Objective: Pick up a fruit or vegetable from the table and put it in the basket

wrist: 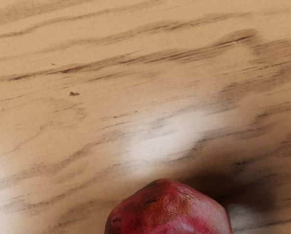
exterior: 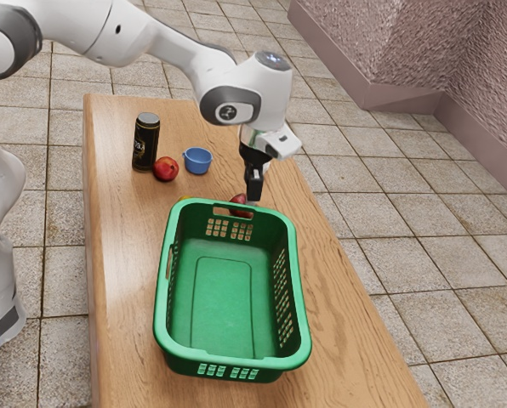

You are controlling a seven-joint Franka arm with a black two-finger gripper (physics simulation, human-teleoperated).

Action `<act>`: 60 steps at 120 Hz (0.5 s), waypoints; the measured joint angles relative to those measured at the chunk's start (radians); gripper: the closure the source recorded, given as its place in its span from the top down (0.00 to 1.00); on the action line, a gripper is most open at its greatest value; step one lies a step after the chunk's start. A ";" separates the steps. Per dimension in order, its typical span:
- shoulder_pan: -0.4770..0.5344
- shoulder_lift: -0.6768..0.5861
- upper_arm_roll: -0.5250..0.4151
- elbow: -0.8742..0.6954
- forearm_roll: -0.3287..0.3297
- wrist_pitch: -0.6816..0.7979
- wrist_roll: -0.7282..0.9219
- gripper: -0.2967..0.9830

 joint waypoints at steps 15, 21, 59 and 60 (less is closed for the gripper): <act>0.001 0.000 0.002 -0.010 -0.003 0.012 0.001 0.77; 0.000 0.000 0.003 -0.012 -0.004 0.017 0.001 0.77; 0.003 0.000 0.005 -0.040 -0.012 0.056 0.002 0.77; 0.003 0.000 0.005 -0.041 -0.013 0.057 0.002 0.77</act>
